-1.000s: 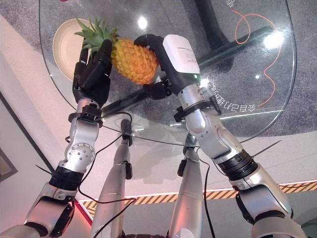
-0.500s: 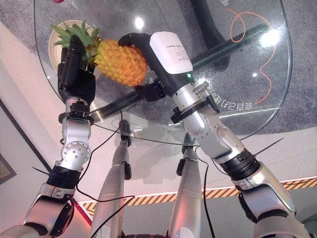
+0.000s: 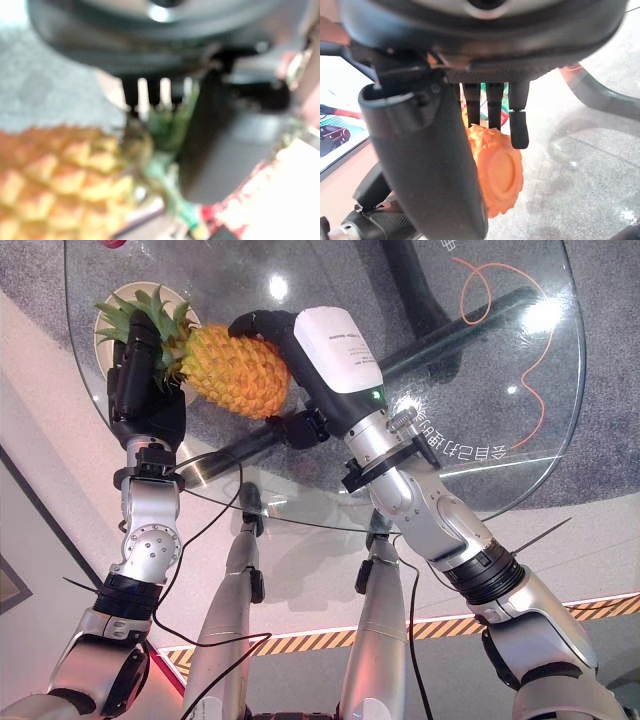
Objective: Pick up the fruit to the plate
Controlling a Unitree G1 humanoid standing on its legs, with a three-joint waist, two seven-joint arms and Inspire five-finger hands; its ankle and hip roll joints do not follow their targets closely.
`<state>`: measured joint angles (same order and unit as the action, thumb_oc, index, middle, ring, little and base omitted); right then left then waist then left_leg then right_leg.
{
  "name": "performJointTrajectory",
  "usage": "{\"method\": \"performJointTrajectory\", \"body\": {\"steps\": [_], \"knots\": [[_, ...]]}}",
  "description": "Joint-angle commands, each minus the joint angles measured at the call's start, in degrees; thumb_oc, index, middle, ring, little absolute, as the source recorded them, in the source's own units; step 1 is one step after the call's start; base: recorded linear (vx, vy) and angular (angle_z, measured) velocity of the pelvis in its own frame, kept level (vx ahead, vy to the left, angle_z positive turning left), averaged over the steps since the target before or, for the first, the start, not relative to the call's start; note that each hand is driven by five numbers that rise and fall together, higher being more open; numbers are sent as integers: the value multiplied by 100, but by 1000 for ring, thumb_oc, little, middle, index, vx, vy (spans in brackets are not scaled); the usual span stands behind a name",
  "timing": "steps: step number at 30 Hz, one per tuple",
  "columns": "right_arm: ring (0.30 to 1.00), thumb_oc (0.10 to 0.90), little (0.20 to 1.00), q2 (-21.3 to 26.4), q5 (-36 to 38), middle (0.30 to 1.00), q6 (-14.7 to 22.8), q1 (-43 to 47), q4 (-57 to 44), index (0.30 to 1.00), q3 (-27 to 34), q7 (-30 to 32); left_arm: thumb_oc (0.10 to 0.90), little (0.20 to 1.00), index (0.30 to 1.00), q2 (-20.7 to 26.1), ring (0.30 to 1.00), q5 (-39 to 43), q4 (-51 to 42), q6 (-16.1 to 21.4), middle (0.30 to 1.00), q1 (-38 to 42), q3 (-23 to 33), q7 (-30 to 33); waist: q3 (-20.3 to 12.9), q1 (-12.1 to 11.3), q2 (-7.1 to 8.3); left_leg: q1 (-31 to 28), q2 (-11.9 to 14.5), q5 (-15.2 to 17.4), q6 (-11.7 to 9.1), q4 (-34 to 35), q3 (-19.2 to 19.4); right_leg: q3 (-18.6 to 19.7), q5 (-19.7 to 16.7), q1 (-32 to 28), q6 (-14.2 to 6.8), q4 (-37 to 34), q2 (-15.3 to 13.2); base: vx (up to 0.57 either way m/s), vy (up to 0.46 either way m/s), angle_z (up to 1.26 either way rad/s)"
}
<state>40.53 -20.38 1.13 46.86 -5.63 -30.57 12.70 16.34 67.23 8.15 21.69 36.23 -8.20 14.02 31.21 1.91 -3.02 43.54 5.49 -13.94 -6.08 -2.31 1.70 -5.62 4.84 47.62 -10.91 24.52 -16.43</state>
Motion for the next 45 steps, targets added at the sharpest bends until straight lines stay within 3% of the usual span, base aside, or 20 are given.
{"method": "performJointTrajectory", "body": {"steps": [1, 2, 16, 45], "knots": [[582, 429, 529, -319, -47, 582, 520, 893, -904, 582, -39, 288, 100, 200, 300, 32, 300, -214, -741, 213, 300, 886, -577, -1016, -142, -158, 314, -139, 102, 709, -151, -552, -131, -283, -1178, -572, -107, -1382, 115, 0, 0, 0], [900, 800, 900, -344, -21, 900, 448, 861, -894, 900, 6, 386, 100, 200, 300, 20, 300, -238, -733, 248, 300, 900, -562, -996, -142, -146, 316, -98, 92, 666, -144, -547, -135, -277, -1222, -536, -99, -1397, 117, 0, 0, 0], [900, 800, 900, -557, 9, 900, 138, 643, -697, 900, 353, 915, 100, 200, 300, -84, 300, -588, -696, 642, 300, 948, -396, -747, -142, -118, 324, -112, 92, 692, -140, -548, -127, -253, -1203, -529, -84, -1386, 128, 0, 0, 0], [900, 800, 900, -577, -165, 900, 165, 497, -599, 900, 705, 1192, 100, 200, 300, -13, 300, -1357, -499, 1097, 300, 960, 117, -122, -142, -122, 302, -166, 118, 739, -174, -619, -140, -214, -1161, -565, -54, -1345, 98, 0, 0, 0]]}}
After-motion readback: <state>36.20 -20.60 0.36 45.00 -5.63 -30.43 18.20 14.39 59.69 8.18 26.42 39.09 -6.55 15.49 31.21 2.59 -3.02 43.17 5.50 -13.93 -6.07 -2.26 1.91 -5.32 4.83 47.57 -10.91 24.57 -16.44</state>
